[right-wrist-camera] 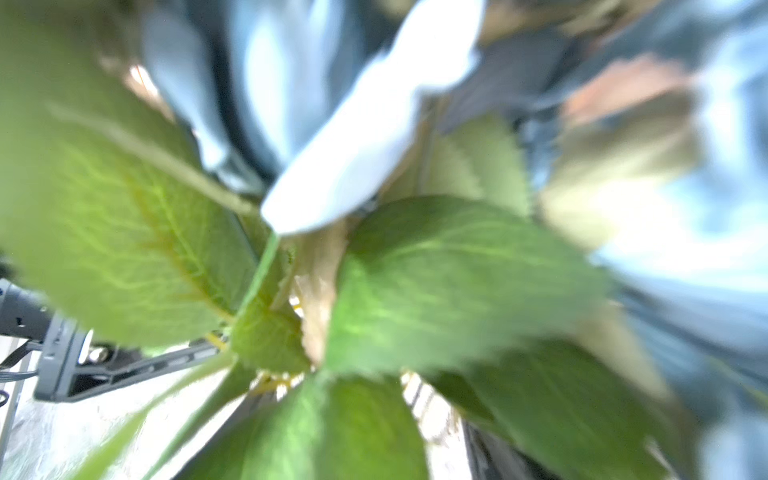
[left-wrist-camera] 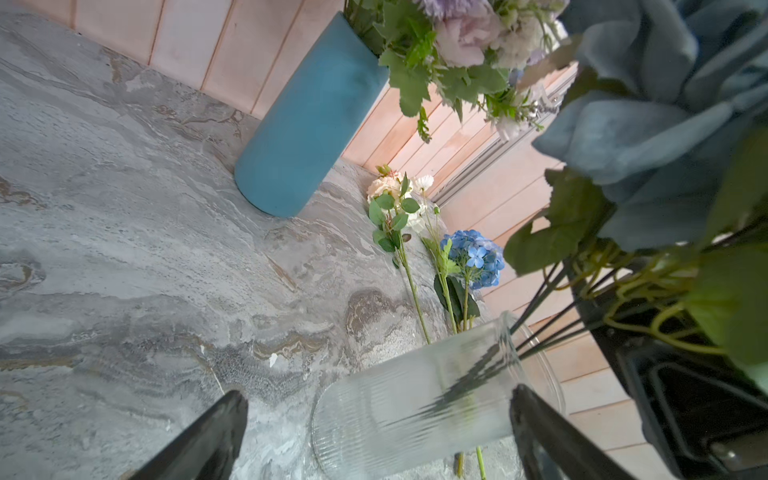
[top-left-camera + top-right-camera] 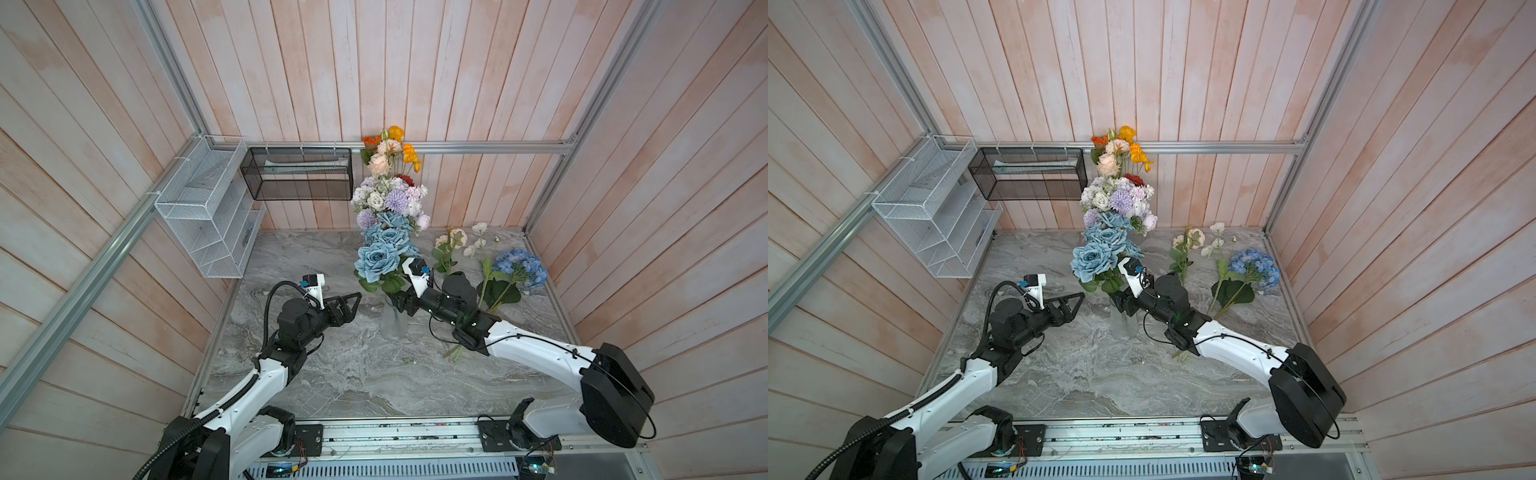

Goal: Arrange the flowers into the vase
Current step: 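Open the right gripper and draw it back toward the white flowers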

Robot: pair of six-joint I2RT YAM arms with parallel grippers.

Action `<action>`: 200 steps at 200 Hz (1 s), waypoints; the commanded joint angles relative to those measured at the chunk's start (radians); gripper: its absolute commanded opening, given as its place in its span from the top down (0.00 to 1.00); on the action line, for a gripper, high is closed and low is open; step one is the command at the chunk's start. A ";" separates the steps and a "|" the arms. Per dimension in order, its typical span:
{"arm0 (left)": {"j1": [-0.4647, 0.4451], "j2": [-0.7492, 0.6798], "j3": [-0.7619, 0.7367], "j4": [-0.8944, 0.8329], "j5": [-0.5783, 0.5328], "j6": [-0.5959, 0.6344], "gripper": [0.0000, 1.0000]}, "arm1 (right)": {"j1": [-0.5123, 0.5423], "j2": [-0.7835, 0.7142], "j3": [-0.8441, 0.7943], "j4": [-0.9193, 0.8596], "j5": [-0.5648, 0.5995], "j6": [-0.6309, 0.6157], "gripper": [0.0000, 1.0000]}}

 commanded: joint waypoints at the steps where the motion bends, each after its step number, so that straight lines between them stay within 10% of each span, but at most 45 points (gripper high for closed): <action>1: -0.021 -0.028 -0.024 -0.030 0.024 0.057 0.00 | 0.004 -0.056 0.024 -0.163 0.044 -0.045 0.28; 124: -0.216 0.079 0.086 0.028 0.021 0.171 0.00 | -0.193 -0.267 -0.181 -0.164 0.119 0.089 0.22; 200: -0.214 0.252 0.290 0.069 0.043 0.186 0.00 | -0.419 -0.034 0.000 -0.269 0.227 0.243 0.24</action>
